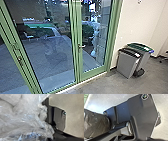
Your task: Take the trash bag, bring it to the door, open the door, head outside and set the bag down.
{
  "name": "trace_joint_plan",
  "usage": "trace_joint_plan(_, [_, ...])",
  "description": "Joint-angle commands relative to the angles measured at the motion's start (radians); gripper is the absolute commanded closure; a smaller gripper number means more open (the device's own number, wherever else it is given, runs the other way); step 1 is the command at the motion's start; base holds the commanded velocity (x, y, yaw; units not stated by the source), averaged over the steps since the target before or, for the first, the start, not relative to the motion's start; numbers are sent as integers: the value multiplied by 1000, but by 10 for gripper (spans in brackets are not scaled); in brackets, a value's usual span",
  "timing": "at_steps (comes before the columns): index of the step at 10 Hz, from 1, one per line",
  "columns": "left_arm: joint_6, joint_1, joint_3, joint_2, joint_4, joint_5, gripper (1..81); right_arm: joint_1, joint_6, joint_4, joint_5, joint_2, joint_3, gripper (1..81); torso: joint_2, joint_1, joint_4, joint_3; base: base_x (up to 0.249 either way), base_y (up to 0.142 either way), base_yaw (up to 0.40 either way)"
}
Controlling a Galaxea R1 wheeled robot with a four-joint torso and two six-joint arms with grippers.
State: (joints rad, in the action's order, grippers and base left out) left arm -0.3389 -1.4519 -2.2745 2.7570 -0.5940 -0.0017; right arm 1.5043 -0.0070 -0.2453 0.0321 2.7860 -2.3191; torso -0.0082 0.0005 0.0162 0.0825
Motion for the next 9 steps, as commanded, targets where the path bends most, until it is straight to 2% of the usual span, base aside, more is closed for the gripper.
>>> trace_joint_plan(1, [-3,46,12,-13,10,74,811,-43,-2,12,-63,-6,-9,10,0,0,0,0,150,-62,0])
trace_joint_plan(9, [-3,46,12,-13,14,74,811,-43,-2,12,-63,6,-29,10,0,0,0,0,150,-62,0])
